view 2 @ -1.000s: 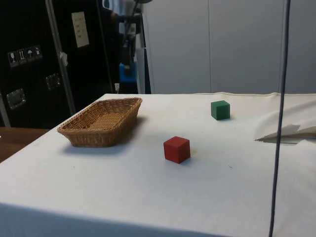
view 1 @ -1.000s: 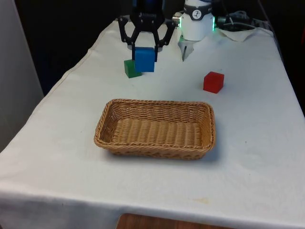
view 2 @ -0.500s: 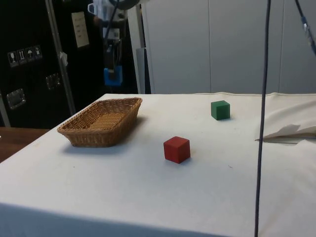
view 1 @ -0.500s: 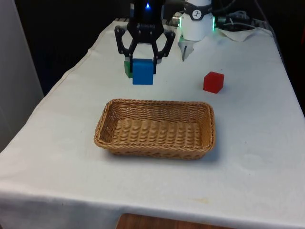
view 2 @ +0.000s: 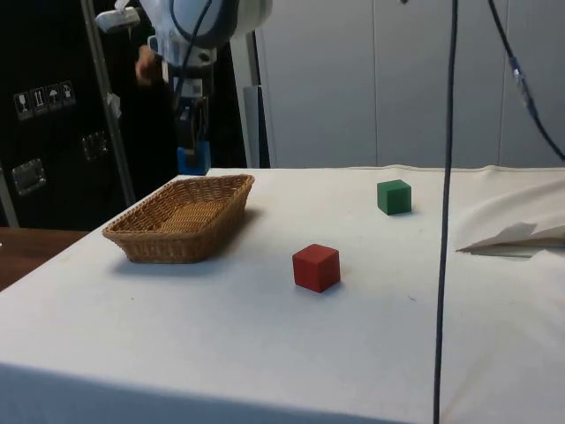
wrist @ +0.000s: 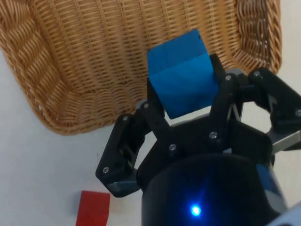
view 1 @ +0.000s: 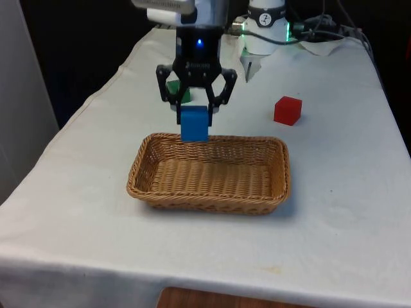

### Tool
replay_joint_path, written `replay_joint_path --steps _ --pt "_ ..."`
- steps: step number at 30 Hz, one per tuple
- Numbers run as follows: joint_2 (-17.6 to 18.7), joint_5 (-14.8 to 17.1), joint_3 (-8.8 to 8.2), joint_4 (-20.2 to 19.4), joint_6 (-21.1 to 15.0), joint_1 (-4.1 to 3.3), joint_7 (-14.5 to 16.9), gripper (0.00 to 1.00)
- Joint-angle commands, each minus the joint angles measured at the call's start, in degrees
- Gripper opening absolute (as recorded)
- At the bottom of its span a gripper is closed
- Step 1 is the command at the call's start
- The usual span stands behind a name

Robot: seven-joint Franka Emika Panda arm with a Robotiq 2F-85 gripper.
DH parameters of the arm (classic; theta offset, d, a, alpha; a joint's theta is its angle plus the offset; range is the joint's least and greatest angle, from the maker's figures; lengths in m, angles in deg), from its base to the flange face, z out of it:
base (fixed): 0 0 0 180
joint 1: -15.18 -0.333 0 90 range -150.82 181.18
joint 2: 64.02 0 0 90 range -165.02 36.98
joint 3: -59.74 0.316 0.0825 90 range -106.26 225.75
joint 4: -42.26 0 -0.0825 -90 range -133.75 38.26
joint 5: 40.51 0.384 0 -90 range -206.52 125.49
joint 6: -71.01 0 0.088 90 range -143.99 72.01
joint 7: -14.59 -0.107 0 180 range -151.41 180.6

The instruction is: Pick up the blue cube and place it into the basket.

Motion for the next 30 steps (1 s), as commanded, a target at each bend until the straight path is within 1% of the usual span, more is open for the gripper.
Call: replay_joint_path --steps 1,2,7,11,12,13,14,20,21,22,28,29,30 --pt "0.46 0.11 0.00 0.34 -0.11 0.00 0.00 0.01" --pt "1.15 0.92 0.57 0.86 -0.46 0.40 0.52 0.01" --pt "3.95 1.66 0.74 2.86 -0.92 0.34 0.40 0.01" --pt "5.50 2.01 0.97 3.90 -1.09 0.17 0.17 0.01" --pt "5.10 1.49 0.52 3.72 -0.74 0.00 0.00 0.01" --pt "5.84 2.12 1.03 4.13 -1.20 0.17 0.11 0.01" --pt "6.53 2.23 1.20 4.47 -1.38 0.11 0.00 0.01" --pt "8.25 2.52 1.66 4.58 -2.58 0.29 -0.11 0.01" --pt "7.91 2.01 1.20 4.41 -2.18 0.00 -0.34 0.01" --pt "8.54 2.58 1.72 4.58 -2.81 0.29 -0.11 0.01" --pt "9.97 3.44 2.06 4.53 -4.01 0.52 0.23 0.01" --pt "9.97 3.04 1.43 4.41 -3.95 0.00 -0.23 0.01" --pt "10.20 3.78 2.12 4.53 -4.41 0.52 0.40 0.01"
